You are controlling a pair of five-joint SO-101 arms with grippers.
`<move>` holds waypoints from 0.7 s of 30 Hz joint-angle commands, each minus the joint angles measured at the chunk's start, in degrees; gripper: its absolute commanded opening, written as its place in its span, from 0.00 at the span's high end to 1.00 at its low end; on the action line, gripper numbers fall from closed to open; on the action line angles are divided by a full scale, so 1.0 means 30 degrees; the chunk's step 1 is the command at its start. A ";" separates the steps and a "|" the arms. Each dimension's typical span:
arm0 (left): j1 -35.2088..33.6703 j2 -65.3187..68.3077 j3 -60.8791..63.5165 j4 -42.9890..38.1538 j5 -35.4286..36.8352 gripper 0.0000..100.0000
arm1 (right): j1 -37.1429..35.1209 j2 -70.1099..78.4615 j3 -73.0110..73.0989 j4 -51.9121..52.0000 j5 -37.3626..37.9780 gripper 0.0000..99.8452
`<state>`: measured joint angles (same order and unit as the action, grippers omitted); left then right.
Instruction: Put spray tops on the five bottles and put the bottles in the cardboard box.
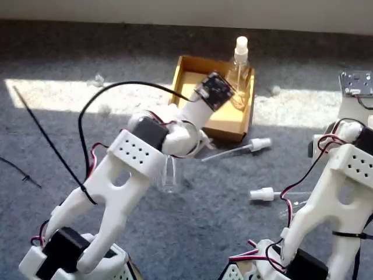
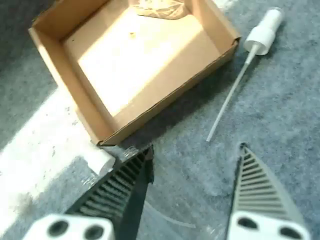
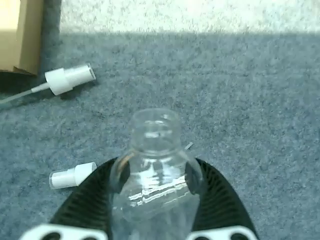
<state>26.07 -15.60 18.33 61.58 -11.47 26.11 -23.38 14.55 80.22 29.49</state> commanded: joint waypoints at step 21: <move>0.2095 1.2088 -0.3385 -0.5128 -0.1055 0.78 | 0.1802 -0.0835 0.5553 -0.4791 0.1201 1.00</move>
<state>31.43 19.12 12.09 47.25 -14.20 31.38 -23.65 31.52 66.59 32.40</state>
